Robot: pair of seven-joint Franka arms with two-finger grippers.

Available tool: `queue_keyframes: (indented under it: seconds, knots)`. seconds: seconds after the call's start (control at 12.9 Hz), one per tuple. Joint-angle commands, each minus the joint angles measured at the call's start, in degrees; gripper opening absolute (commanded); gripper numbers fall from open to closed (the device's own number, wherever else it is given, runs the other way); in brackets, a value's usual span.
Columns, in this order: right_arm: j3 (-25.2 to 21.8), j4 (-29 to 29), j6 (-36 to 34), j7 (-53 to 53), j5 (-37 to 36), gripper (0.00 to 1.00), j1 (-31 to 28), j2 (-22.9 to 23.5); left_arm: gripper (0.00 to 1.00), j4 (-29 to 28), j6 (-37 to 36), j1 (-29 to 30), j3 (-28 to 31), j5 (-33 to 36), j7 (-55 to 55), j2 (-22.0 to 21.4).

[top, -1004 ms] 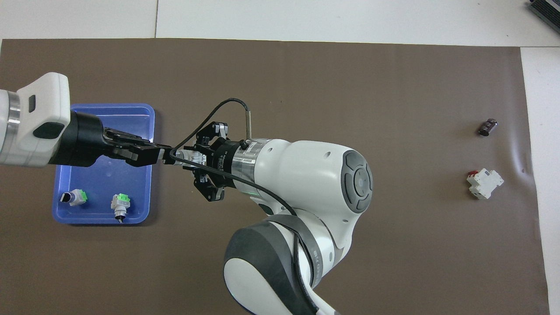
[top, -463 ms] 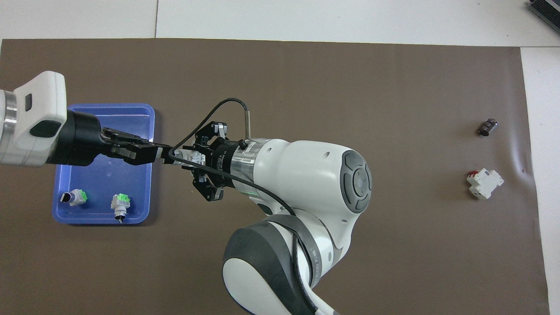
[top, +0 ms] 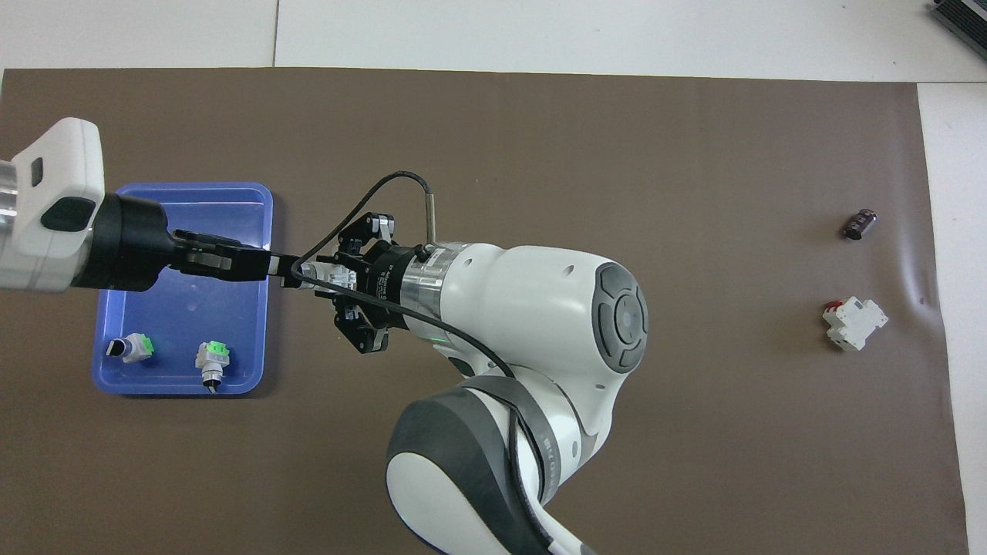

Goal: Turn and place switch with both arms

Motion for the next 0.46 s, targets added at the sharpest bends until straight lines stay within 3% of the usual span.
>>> queue_keyframes:
  seconds: [0.0, 0.39]
  knots:
    - [0.09, -1.18, -0.46, -0.21, -0.32, 0.0, -0.82, -1.27, 0.0, -1.24, 0.72, 2.24, 0.66, 1.13, -7.52, -1.21]
    - [0.09, -1.18, -0.99, -0.21, -0.32, 0.0, -1.0, -1.27, 0.0, -1.24, -1.82, 1.45, 0.66, 1.3, -33.97, -1.47]
